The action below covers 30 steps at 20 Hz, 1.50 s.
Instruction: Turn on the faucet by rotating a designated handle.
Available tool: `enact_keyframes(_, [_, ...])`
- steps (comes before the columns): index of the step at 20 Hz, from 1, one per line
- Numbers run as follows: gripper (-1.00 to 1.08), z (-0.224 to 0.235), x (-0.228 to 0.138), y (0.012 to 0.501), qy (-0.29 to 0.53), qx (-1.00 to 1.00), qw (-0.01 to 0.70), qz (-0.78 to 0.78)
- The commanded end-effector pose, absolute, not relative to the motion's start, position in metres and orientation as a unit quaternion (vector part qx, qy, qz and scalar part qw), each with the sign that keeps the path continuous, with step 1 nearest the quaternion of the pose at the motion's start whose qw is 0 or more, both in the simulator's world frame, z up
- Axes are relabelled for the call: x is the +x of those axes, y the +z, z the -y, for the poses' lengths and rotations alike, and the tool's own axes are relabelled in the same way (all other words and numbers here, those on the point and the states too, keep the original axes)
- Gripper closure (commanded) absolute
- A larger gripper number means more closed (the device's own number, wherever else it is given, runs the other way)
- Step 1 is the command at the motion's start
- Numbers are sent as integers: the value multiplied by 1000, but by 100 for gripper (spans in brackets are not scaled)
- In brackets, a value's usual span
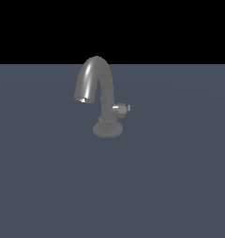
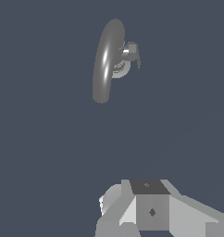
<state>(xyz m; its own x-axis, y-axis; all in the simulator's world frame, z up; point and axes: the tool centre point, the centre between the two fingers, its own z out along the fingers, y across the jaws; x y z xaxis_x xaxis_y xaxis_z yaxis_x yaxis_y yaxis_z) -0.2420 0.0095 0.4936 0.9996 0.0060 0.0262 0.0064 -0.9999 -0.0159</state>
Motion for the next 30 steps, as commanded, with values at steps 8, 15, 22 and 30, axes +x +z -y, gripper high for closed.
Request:
enact_keyframes(8, [108,-11,-236,494,-4,-1000,13,-6])
enact_keyframes(15, [108,-16,-218,494,25,-999,28,-34])
enact_keyframes(22, [108,-22,-188,492,73,-992,54,-82])
enact_keyframes(30, [108,-26,-146,485,139,-975,89,-147])
